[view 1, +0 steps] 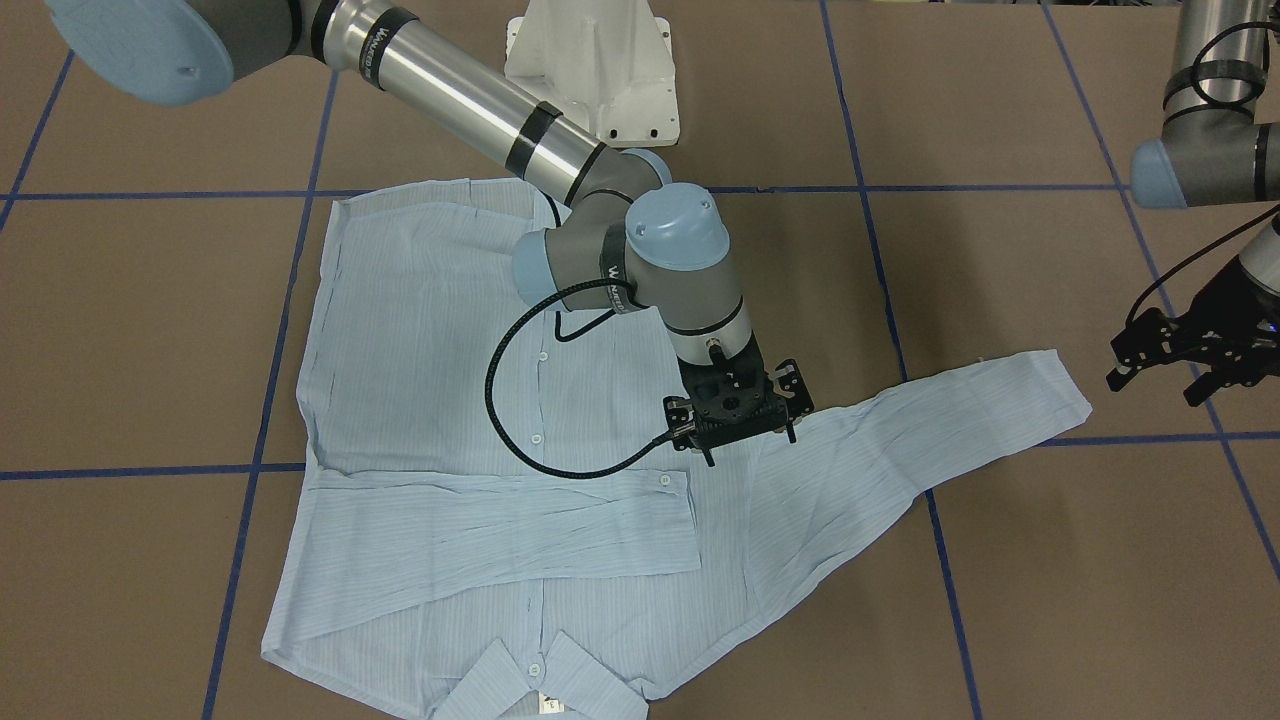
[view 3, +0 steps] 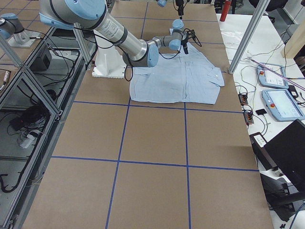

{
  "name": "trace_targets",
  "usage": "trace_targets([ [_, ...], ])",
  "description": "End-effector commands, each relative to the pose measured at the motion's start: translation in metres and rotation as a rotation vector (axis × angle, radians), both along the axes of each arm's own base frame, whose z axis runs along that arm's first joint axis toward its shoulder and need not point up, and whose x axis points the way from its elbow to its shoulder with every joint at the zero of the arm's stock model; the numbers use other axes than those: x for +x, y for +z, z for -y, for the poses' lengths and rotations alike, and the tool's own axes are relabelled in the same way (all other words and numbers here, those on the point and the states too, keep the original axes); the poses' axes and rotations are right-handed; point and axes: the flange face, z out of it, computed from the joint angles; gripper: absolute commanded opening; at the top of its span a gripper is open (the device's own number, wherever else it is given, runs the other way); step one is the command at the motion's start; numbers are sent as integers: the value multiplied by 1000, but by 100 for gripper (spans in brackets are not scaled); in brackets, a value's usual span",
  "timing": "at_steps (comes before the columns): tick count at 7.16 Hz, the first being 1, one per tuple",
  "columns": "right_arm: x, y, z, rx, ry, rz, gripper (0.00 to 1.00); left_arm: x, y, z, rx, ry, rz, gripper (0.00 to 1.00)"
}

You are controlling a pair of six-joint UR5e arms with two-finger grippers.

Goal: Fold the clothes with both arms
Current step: 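Lay the sleeve across the shirt body near the collar with the right gripper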

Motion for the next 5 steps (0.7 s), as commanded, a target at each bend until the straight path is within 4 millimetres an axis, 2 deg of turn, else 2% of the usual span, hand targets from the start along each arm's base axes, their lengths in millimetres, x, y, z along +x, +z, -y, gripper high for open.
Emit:
trace_targets([
  [1, 37, -41, -9, -96, -2, -93, 99, 13, -3, -15, -52, -88, 1, 99],
  [2, 63, -42, 1, -154, -26, -118, 99, 36, -7, -35, -116, -158, -5, 99],
  [3, 98, -34, 18, -217, -51, -151, 99, 64, -11, -66, -189, -209, -22, 97],
  [5, 161, 5, 38, -236, -87, -210, 99, 108, -3, -99, -297, -324, -20, 90],
])
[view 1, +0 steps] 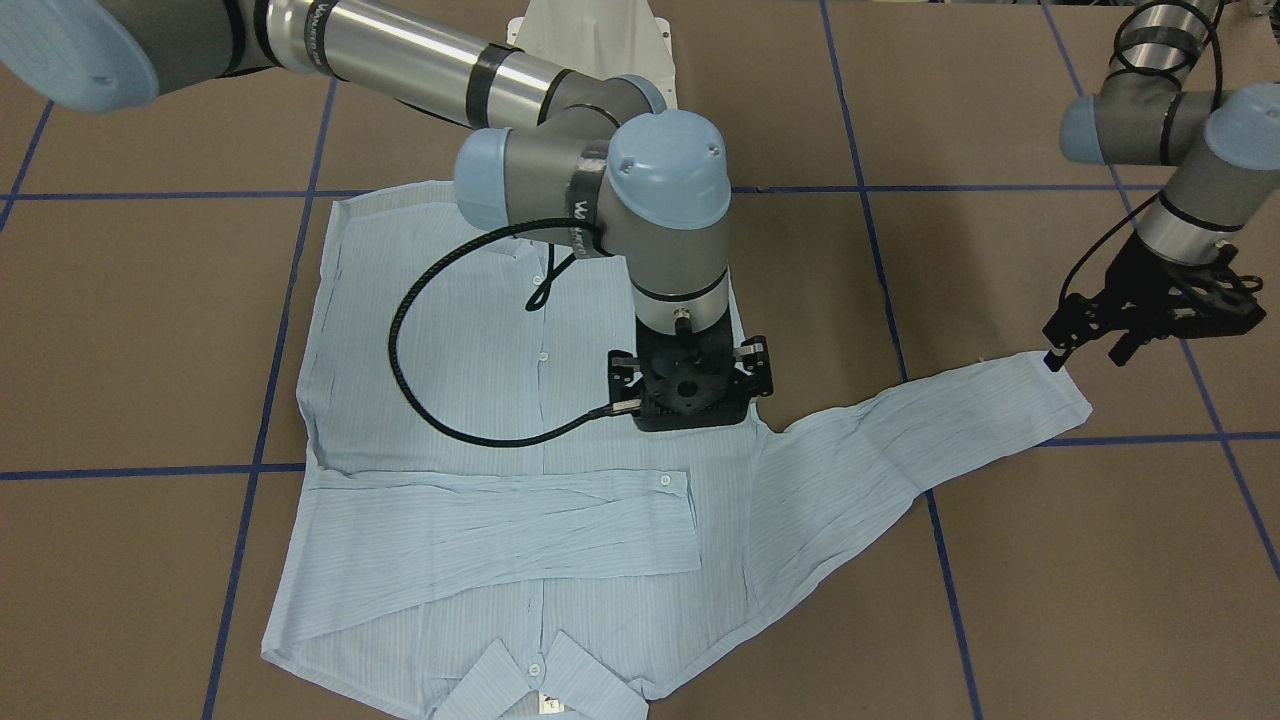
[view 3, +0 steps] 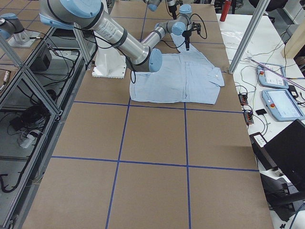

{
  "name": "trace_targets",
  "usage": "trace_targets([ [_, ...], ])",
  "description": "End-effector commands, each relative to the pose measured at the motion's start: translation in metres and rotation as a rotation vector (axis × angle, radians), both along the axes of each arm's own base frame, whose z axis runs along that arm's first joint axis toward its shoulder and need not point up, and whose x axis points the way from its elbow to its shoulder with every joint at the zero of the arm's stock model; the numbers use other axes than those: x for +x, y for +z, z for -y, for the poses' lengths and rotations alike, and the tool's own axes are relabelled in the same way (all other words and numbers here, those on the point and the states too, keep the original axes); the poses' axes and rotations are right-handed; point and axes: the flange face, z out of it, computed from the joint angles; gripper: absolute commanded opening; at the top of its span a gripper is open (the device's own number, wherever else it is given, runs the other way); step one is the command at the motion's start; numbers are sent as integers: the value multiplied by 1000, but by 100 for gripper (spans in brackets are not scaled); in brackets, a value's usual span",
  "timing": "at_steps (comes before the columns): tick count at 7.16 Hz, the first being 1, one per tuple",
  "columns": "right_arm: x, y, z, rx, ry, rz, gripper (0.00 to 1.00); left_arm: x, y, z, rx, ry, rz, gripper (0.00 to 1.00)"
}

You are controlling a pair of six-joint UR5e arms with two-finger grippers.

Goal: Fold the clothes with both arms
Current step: 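Release the sleeve with the right gripper while the left gripper approaches the other cuff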

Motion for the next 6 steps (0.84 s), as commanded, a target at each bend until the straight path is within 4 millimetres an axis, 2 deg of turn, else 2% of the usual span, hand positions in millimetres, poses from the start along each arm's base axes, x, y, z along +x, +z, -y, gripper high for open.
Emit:
trace_targets([
  [1, 72, 51, 16, -12, -45, -39, 99, 34, 12, -28, -81, -102, 17, 85],
  [2, 97, 76, 20, -12, -55, -37, 100, 29, 21, -33, -91, -106, 31, 82],
  [3, 115, 90, 20, 2, -70, -32, 100, 25, 29, -37, -101, -106, 44, 78],
  [4, 115, 87, 18, 13, -73, -30, 100, 21, 39, -40, -107, -111, 63, 76],
  [6, 115, 92, 18, 9, -72, -35, 100, 22, 44, -42, -113, -110, 74, 68],
])
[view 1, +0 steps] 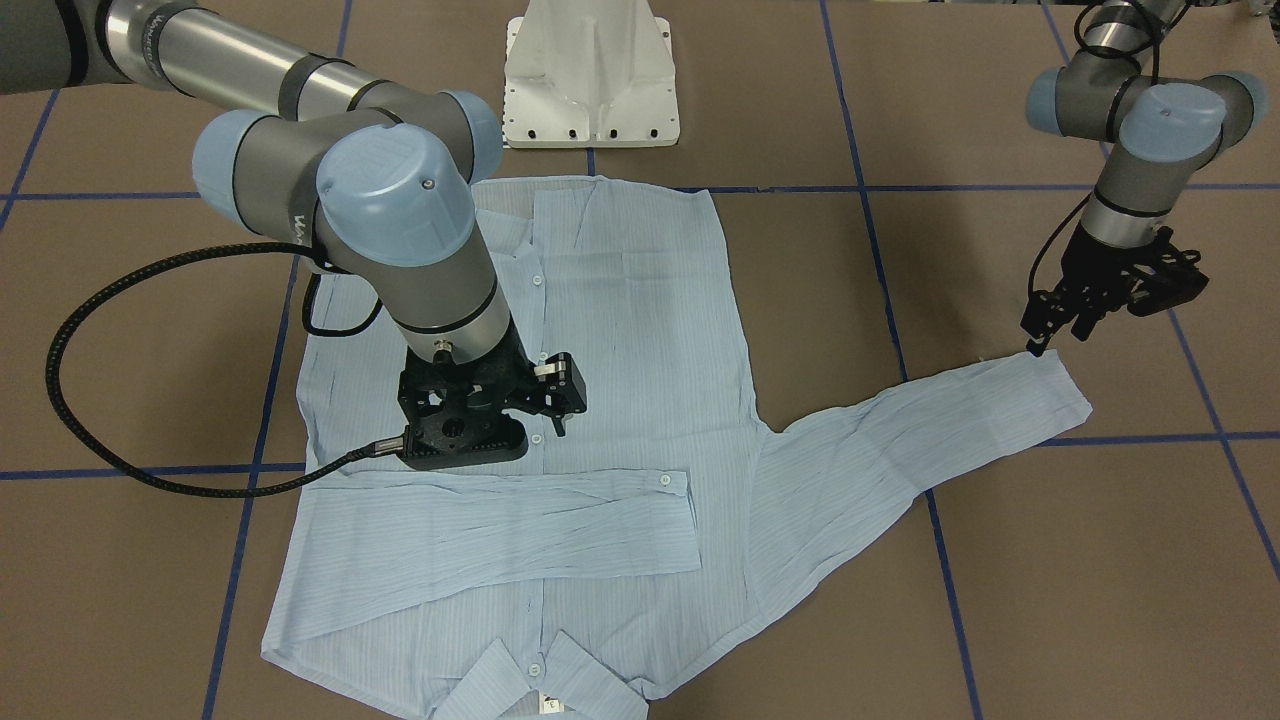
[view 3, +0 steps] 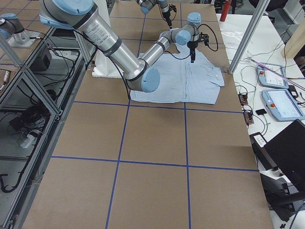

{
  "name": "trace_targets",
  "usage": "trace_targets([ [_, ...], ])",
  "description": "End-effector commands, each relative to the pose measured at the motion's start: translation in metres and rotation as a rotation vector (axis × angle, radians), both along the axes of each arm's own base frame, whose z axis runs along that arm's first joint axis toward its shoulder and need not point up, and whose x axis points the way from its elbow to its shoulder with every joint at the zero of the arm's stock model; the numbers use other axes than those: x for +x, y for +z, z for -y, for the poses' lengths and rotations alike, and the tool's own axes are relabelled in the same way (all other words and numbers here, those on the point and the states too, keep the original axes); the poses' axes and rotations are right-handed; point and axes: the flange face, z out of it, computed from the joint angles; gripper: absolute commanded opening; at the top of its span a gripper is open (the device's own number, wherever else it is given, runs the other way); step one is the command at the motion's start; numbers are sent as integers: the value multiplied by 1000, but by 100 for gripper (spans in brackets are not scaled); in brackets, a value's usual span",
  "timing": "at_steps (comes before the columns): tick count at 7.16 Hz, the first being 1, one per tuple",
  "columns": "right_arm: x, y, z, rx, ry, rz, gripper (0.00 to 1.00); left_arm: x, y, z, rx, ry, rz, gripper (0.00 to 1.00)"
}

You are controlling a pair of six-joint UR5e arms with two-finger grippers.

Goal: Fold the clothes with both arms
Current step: 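Release the sleeve with the right gripper while the left gripper approaches the other cuff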

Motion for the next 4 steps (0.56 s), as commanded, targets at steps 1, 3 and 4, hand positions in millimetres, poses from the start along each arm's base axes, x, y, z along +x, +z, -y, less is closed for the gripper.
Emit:
trace_targets([
  [1, 1, 6, 0, -2, 0, -6, 100, 3, 4, -1, -3, -2, 16, 65],
  [3, 0, 8, 0, -2, 2, -10, 100, 7, 2, 0, 4, -3, 16, 63],
  [4, -1, 9, 1, -2, 3, -12, 100, 8, 3, 1, 3, -3, 17, 63],
])
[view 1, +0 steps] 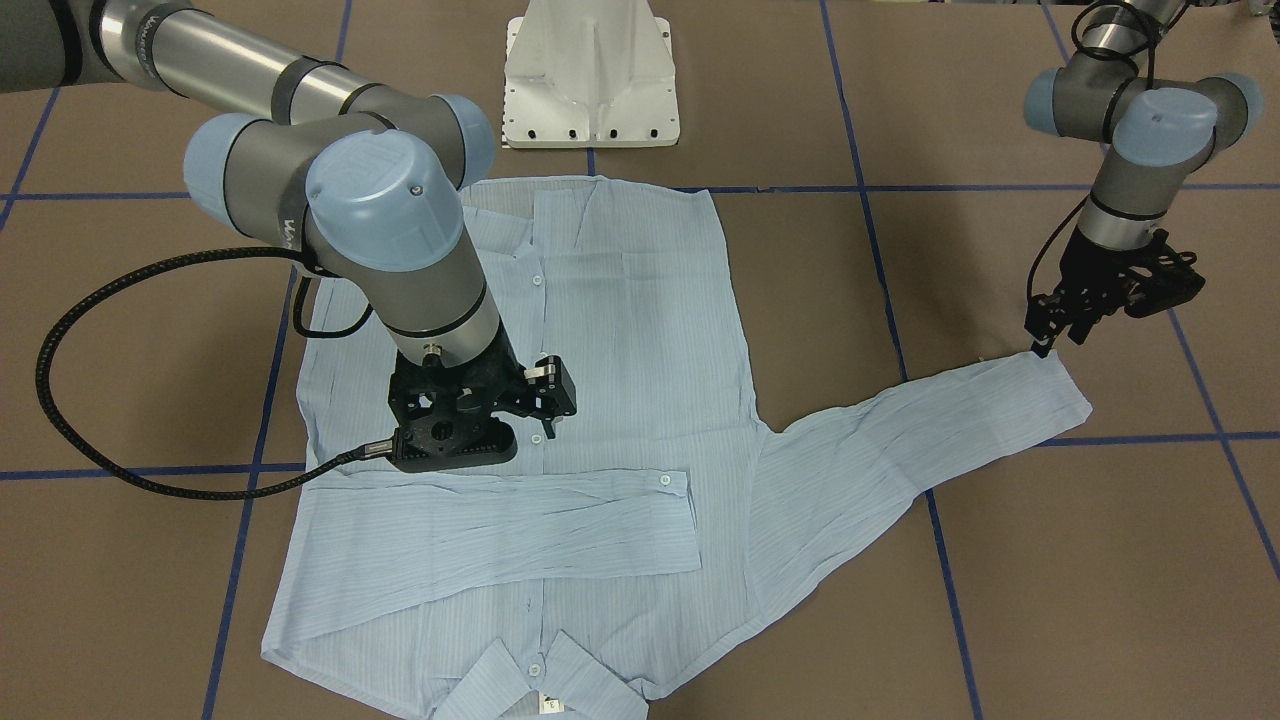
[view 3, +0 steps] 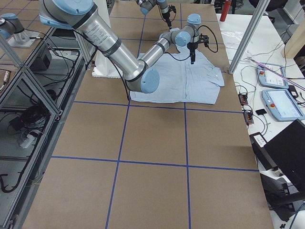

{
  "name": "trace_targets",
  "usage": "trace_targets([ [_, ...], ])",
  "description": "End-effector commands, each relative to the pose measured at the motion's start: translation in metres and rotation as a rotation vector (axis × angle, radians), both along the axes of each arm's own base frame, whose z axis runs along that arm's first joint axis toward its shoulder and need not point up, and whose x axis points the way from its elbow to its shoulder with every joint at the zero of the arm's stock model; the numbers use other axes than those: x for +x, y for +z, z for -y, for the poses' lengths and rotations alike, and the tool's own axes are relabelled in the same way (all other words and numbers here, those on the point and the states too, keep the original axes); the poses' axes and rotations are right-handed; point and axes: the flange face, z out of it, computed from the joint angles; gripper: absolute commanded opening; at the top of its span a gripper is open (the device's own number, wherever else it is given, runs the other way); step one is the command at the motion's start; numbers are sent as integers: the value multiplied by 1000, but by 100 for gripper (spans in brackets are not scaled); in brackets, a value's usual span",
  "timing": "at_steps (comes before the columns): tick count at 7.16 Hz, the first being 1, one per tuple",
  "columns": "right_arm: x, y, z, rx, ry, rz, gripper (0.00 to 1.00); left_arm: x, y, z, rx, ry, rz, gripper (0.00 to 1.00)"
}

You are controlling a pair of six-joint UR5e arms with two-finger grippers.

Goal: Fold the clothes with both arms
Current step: 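Release the sleeve with the right gripper while the left gripper approaches the other cuff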

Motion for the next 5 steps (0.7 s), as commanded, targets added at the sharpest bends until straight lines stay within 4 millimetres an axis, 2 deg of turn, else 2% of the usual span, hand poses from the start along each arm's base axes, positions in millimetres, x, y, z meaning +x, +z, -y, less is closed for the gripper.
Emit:
trace_targets([
  [1, -1, 2, 1, 0, 1, -2, 100, 1, 0, 1, -1, 0, 1, 62],
  [5, -2, 11, -1, -5, -1, -9, 100, 8, 4, 1, -5, 9, 6, 60],
])
